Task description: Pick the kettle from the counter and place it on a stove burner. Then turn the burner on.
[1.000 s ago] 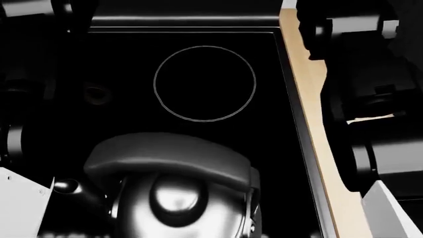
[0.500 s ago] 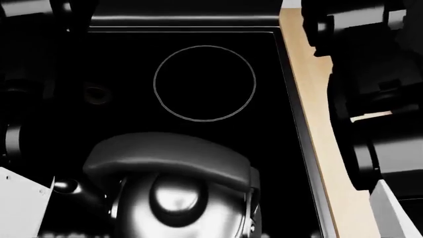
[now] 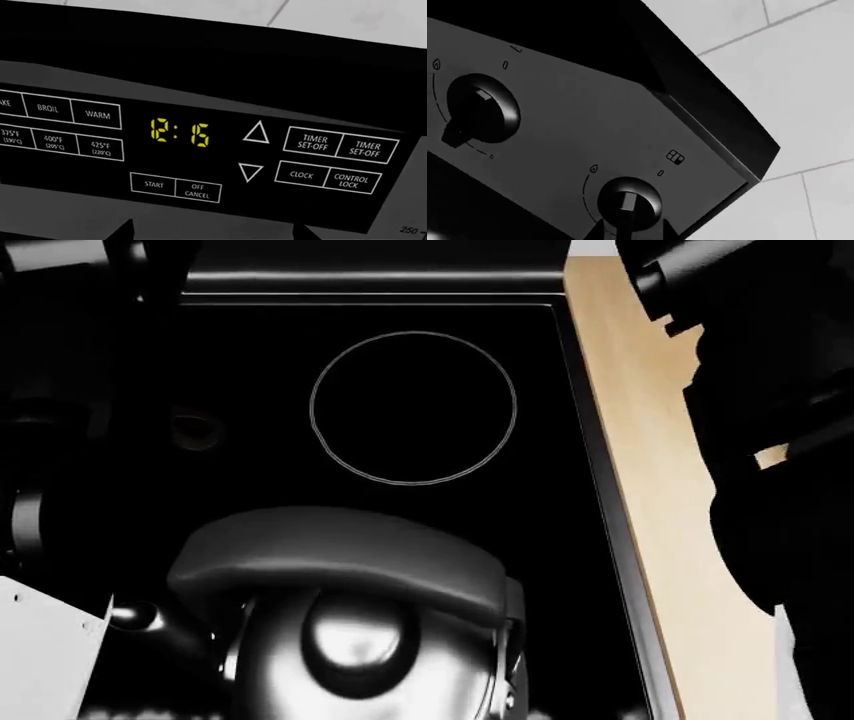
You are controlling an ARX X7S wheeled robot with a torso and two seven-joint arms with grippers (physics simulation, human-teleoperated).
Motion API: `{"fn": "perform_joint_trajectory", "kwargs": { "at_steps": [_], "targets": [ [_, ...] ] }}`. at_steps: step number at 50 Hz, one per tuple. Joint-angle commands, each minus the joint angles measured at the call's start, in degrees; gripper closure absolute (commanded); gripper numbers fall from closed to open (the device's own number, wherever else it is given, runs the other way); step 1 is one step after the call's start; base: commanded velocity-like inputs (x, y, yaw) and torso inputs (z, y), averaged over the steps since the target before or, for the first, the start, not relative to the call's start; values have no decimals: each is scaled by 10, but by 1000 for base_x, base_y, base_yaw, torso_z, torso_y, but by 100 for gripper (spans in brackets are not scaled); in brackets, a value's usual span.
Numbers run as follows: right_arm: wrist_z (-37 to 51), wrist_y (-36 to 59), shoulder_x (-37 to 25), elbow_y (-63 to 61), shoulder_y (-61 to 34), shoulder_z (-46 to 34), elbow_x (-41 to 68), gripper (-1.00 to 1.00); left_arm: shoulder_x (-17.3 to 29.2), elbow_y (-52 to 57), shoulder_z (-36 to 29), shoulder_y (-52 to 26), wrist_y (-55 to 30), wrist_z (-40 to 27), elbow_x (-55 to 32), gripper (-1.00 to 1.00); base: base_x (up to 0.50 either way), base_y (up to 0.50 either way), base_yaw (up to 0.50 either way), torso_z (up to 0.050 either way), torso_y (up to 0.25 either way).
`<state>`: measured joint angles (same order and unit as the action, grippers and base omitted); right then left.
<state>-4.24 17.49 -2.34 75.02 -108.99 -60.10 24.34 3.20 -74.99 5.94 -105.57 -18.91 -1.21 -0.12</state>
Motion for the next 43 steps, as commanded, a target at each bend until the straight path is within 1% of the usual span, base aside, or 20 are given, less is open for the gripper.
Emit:
{"fn": "perform_joint_trajectory", "kwargs": {
  "at_steps": [1,7,11,14,15,22,27,29,38,43],
  "targets": [
    [-50,15,23,-2,-15,-169,130,100,-2,0,0,-1,0,2,1,-100,0,0,0,0,0],
    [-61,25,23,-11,-21,-209,132,100,-2,0,-1,-4,-3,1,1,-100,0,0,0,0,0],
    [-62,28,23,-13,-22,-215,128,100,-2,0,-1,-3,-3,2,0,-100,0,0,0,0,0],
    [-52,21,23,-11,-27,-205,141,100,-2,0,-1,-4,-3,2,0,-100,0,0,0,0,0],
    [-48,15,23,-10,-30,-202,148,-100,-3,0,-1,-5,-4,2,0,-100,0,0,0,0,0],
    [-58,-13,23,-1,-46,-175,164,-100,-3,0,-1,-7,-4,4,0,-100,0,0,0,0,0],
    [-74,1,23,0,-49,-79,81,-100,-4,0,1,-7,-3,4,-1,-100,0,0,0,0,0],
    [-81,4,23,0,-49,-54,54,-100,-5,0,1,-7,-3,5,0,-100,0,0,0,0,0],
    [-117,3,23,0,-68,-44,35,-100,-4,0,3,-14,-5,14,-2,-100,0,0,0,0,0],
    [-142,5,23,0,-76,-7,0,-100,0,0,13,-28,0,28,-5,-100,0,0,0,0,0]
  ]
}}
